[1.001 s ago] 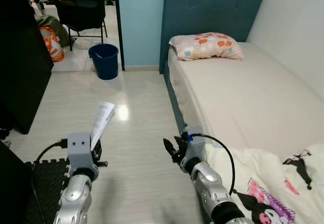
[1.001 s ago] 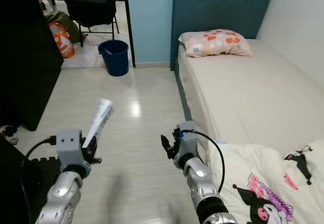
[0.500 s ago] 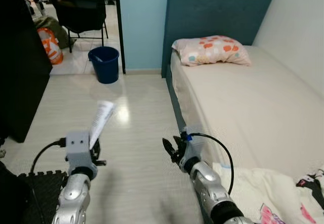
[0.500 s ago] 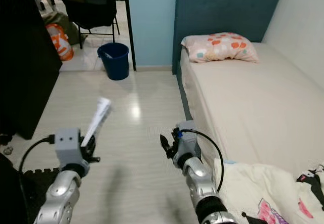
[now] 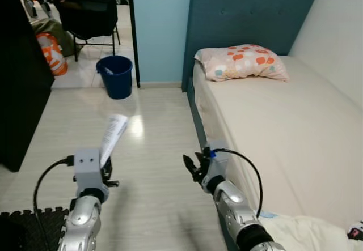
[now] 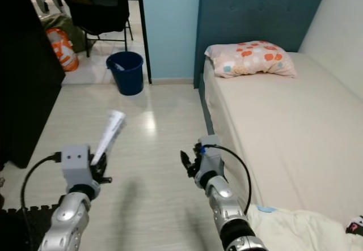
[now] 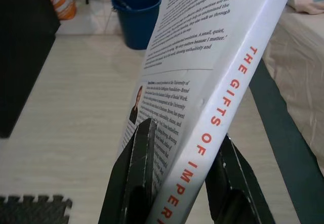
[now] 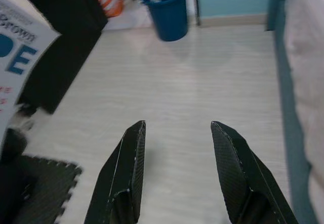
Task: Clean up the room
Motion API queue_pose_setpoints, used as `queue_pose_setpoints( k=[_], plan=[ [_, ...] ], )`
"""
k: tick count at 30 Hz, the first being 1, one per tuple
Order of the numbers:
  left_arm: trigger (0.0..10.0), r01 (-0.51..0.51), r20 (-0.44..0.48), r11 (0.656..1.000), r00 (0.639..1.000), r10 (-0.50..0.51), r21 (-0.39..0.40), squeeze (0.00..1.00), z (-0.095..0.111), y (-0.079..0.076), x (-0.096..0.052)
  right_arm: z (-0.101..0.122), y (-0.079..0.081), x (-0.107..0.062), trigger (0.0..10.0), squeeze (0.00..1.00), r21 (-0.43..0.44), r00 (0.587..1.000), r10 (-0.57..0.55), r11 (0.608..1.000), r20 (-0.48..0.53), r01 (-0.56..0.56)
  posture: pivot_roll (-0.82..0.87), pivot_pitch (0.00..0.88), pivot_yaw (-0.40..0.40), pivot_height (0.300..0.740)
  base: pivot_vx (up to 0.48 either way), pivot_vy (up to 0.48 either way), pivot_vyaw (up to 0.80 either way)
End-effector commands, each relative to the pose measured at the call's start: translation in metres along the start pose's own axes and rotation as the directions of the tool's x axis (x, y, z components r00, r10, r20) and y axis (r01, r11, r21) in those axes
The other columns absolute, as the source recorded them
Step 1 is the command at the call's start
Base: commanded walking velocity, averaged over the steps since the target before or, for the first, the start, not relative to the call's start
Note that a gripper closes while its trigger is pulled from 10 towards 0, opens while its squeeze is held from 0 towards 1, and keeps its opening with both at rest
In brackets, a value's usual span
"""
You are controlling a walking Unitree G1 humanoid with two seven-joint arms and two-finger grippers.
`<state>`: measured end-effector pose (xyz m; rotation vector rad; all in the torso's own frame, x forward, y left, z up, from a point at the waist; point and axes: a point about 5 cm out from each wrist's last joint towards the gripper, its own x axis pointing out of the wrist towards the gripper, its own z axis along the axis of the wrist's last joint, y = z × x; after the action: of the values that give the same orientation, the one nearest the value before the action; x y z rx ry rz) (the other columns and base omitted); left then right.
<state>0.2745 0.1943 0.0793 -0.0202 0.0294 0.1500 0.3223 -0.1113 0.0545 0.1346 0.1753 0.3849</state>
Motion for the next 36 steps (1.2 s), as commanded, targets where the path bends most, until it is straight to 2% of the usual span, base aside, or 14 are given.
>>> queue_pose_setpoints(
  k=[1,15,18,22,36],
  plan=[
    [10.0,0.021,0.022,1.0,1.0,-0.021,-0.002,0.0,0.0031,-0.0058,0.0008,-0.0061,-0.0033,-0.0042,10.0,0.0,0.007,1.0,-0.018,1.0,-0.016,0.018,0.04,0.11,-0.032,0.74,0.39,0.0,0.0],
    [10.0,0.03,0.019,1.0,0.999,-0.03,-0.008,0.0,0.0035,-0.0057,0.003,-0.0055,-0.0025,-0.0023,10.0,0.0,0.02,1.0,-0.026,0.999,-0.017,0.026,0.04,0.111,-0.027,0.74,0.385,0.0,0.0],
    [10.0,0.05,0.033,0.999,0.998,-0.05,-0.015,0.0,0.0042,-0.0076,0.0026,-0.0057,-0.0027,-0.0024,10.0,0.0,0.022,0.999,-0.028,0.999,-0.019,0.028,0.04,0.112,-0.026,0.74,0.0,0.0,0.0],
    [10.0,0.057,0.008,0.998,0.998,-0.057,0.004,0.0,0.0006,-0.0094,0.0025,-0.0069,-0.004,-0.0034,10.0,0.0,0.028,0.999,-0.042,0.999,-0.024,0.043,0.04,0.112,-0.024,0.74,0.0,0.0,0.0],
    [10.0,0.087,-0.002,0.995,0.996,-0.087,0.052,0.0,-0.0014,-0.0114,0.0042,-0.0123,-0.0058,-0.0064,10.0,0.0,0.041,0.997,-0.061,0.997,-0.045,0.062,0.04,0.106,-0.026,0.74,0.0,0.0,-0.78]
  ],
)
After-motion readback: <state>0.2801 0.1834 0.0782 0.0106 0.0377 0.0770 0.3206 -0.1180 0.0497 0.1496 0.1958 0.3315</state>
